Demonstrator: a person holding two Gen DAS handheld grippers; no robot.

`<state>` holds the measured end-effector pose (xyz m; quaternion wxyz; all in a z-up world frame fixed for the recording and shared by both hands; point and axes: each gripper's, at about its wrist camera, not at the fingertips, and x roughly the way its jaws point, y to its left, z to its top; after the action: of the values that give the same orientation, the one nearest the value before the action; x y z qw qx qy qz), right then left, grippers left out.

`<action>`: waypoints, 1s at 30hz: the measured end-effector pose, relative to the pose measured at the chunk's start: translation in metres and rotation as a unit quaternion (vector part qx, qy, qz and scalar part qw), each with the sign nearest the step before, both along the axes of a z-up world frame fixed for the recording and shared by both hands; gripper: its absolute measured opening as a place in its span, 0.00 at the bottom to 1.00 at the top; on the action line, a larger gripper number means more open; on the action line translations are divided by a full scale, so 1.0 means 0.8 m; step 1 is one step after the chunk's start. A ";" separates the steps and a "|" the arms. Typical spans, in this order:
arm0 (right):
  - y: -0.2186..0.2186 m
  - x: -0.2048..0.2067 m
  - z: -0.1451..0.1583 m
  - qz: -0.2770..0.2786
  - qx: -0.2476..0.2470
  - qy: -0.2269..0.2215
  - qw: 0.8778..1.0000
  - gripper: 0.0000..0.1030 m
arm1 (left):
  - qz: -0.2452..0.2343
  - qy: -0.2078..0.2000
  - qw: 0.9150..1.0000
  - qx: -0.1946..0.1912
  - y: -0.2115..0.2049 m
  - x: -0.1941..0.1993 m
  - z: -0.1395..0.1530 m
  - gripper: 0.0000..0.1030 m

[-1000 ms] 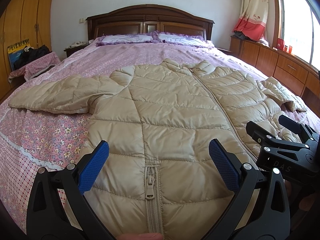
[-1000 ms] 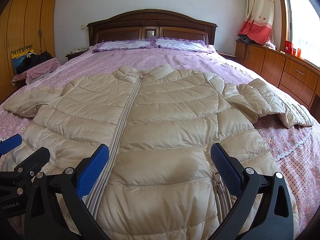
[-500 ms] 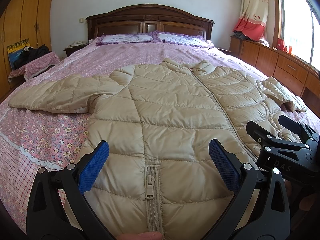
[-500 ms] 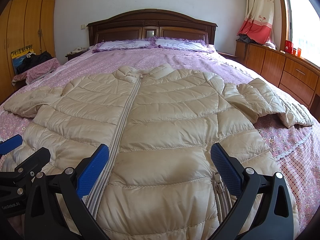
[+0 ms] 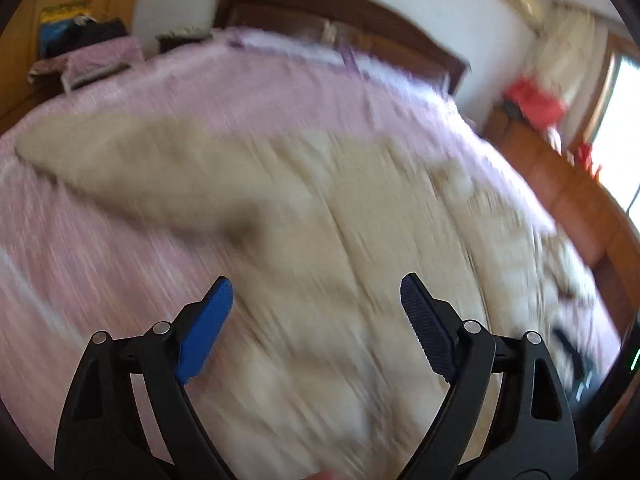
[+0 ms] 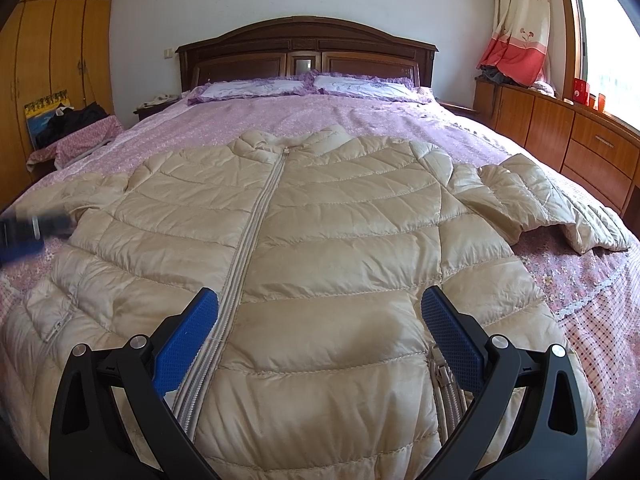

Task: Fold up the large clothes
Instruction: 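Grasp the jacket sleeve with the left gripper and lift it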

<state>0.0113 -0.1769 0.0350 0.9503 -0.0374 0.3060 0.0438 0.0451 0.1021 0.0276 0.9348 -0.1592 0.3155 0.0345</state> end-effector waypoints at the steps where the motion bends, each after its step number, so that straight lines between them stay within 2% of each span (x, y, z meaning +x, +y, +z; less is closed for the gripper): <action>1: 0.002 -0.001 0.000 0.001 -0.003 0.000 1.000 0.95 | 0.008 -0.012 1.000 0.005 0.015 0.004 0.006 0.83; 3: 0.004 -0.003 0.000 0.003 -0.007 -0.002 1.000 0.95 | 0.040 -0.010 0.999 0.001 0.063 0.017 0.012 0.83; 5: 0.004 -0.004 0.001 0.002 -0.009 -0.005 1.000 0.95 | 0.074 0.008 0.997 -0.032 0.111 0.023 0.005 0.83; 9: 0.006 0.000 -0.002 0.002 -0.017 0.000 1.000 0.95 | 0.107 0.011 0.992 -0.068 0.157 0.026 -0.015 0.83; 10: 0.008 0.001 -0.003 0.003 -0.020 0.003 1.000 0.95 | 0.115 0.015 0.989 -0.091 0.172 0.026 -0.023 0.83; 12: 0.014 0.004 -0.005 0.007 -0.030 0.010 0.999 0.95 | 0.130 0.022 0.982 -0.137 0.197 0.026 -0.044 0.74; 14: 0.020 0.005 -0.007 0.016 -0.038 0.014 0.999 0.95 | 0.141 0.044 0.976 -0.163 0.215 0.033 -0.066 0.51; 15: 0.021 0.005 -0.007 0.019 -0.039 0.014 0.999 0.95 | 0.144 0.058 0.975 -0.158 0.219 0.038 -0.072 0.42; 16: 0.023 0.005 -0.007 0.026 -0.038 0.015 0.999 0.95 | 0.146 0.072 0.976 -0.142 0.220 0.043 -0.077 0.21; 17: 0.023 0.005 -0.008 0.030 -0.037 0.014 0.999 0.95 | 0.151 0.086 0.978 -0.116 0.221 0.050 -0.079 0.10; 19: 0.025 0.004 -0.007 0.034 -0.039 0.012 0.999 0.95 | 0.140 0.085 0.982 -0.093 0.226 0.057 -0.077 0.04; 23: 0.033 0.002 -0.008 0.047 -0.050 0.009 0.998 0.95 | 0.128 0.061 0.990 -0.009 0.211 0.067 -0.039 0.03; 27: 0.032 0.002 -0.008 0.048 -0.047 0.010 0.998 0.95 | 0.122 0.001 0.992 0.010 0.197 0.069 0.014 0.03; 30: 0.030 0.002 -0.006 0.047 -0.044 0.009 0.998 0.95 | 0.111 -0.021 0.993 0.015 0.176 0.075 0.044 0.02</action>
<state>0.0133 -0.1527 0.0301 0.9417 -0.0929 0.3144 0.0756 0.1051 0.2431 0.0624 0.9340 -0.1798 0.2756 0.1394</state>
